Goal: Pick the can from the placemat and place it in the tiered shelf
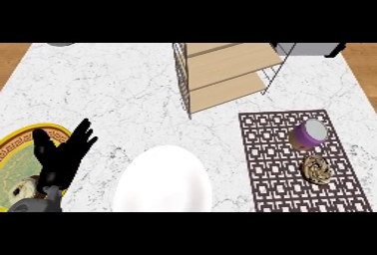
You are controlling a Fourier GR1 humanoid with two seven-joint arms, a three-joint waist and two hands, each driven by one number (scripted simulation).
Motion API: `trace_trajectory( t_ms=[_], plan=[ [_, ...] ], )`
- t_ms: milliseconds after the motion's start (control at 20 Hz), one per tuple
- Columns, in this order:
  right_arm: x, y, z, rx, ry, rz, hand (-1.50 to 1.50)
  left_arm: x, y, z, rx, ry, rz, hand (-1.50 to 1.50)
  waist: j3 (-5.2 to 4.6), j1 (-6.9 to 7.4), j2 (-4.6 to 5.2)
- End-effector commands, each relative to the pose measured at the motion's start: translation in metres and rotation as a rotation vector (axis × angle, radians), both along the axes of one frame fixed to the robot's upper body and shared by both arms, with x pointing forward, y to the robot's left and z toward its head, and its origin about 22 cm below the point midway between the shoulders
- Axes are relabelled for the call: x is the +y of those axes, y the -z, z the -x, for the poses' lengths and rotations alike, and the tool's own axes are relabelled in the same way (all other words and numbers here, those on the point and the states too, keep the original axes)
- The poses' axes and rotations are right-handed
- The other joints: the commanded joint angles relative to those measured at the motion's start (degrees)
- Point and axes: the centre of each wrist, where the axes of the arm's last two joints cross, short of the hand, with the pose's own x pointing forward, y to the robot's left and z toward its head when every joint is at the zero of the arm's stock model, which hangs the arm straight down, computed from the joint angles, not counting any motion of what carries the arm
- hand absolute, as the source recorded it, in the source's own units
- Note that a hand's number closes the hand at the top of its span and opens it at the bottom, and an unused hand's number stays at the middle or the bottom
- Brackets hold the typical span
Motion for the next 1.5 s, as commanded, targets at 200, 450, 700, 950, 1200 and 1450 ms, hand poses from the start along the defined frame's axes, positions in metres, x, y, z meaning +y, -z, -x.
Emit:
trace_trajectory(
  t_ms=[200,450,700,950,1200,1450],
  plan=[
    [0.035,-0.044,-0.047,0.17,0.128,0.053,-1.5,-0.017,-0.005,-0.01,0.026,0.03,0.0,0.0,-0.17,2.21,0.71],
    [0.058,-0.044,-0.076,0.258,0.212,0.109,-1.5,-0.015,-0.001,-0.009,0.026,0.029,0.002,0.0,-0.17,2.1,0.62],
    [0.071,-0.025,-0.107,0.374,0.219,0.11,-1.5,-0.013,0.009,0.0,0.019,0.03,0.006,0.0,-0.14,2.04,0.54],
    [0.085,-0.021,-0.136,0.473,0.178,0.112,-1.5,-0.001,0.006,0.0,0.027,0.026,-0.005,0.0,-0.14,1.99,0.5],
    [0.094,-0.002,-0.14,0.548,0.196,0.155,-1.5,-0.009,0.015,0.008,0.029,0.004,-0.005,0.0,-0.13,1.31,0.32],
    [0.107,0.028,-0.148,0.554,0.248,0.166,-1.5,0.004,-0.011,-0.016,0.02,0.011,0.001,0.0,-0.1,1.1,0.43]
  ],
)
